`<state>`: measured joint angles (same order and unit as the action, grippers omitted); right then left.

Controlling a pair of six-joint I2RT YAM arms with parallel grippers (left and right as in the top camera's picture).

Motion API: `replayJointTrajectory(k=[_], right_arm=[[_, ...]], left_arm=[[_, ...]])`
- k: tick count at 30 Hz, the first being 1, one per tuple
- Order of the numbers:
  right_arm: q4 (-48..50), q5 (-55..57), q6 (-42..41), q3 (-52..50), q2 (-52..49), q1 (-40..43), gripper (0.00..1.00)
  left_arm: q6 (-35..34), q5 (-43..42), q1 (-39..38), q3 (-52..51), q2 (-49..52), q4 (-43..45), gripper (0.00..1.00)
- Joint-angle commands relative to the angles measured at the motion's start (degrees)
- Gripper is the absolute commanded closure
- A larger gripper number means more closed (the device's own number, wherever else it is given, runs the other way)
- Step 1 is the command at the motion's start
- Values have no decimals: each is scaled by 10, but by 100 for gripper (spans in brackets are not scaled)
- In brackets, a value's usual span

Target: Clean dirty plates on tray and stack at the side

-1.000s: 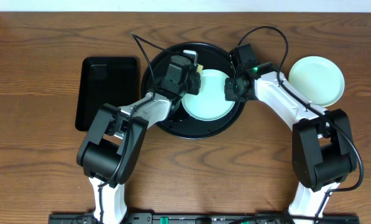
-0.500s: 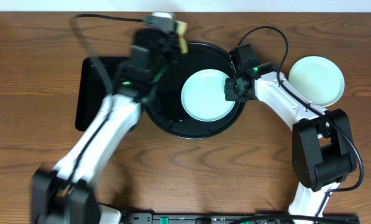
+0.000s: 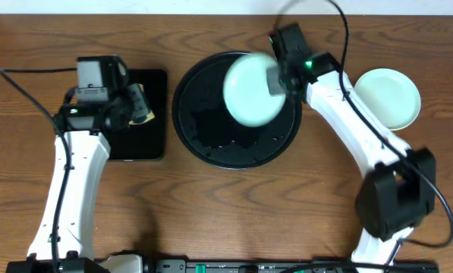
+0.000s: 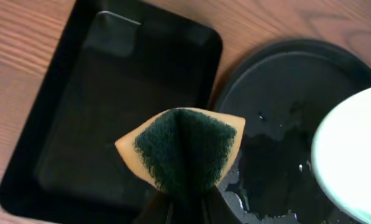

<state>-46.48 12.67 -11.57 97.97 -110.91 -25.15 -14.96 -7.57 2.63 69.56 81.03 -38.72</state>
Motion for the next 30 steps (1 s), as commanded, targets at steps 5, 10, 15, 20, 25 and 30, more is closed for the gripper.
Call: replayJointTrajectory(k=[5, 10, 15, 20, 25, 30], right_arm=[[6, 343, 176, 82, 55, -150, 99], [34, 532, 211, 72, 33, -221, 99], [67, 596, 211, 72, 1, -244, 99], [63, 577, 196, 72, -13, -231, 99], [-13, 394, 106, 73, -10, -198, 99], [-79, 147, 37, 73, -10, -107, 99]], left_arm=[[23, -30, 28, -12, 10, -7, 92], [23, -48, 28, -12, 21, -9, 92], [49, -114, 28, -12, 37, 6, 92], [51, -140, 28, -12, 42, 8, 92], [51, -222, 18, -12, 42, 19, 92], [51, -224, -35, -12, 42, 28, 92]])
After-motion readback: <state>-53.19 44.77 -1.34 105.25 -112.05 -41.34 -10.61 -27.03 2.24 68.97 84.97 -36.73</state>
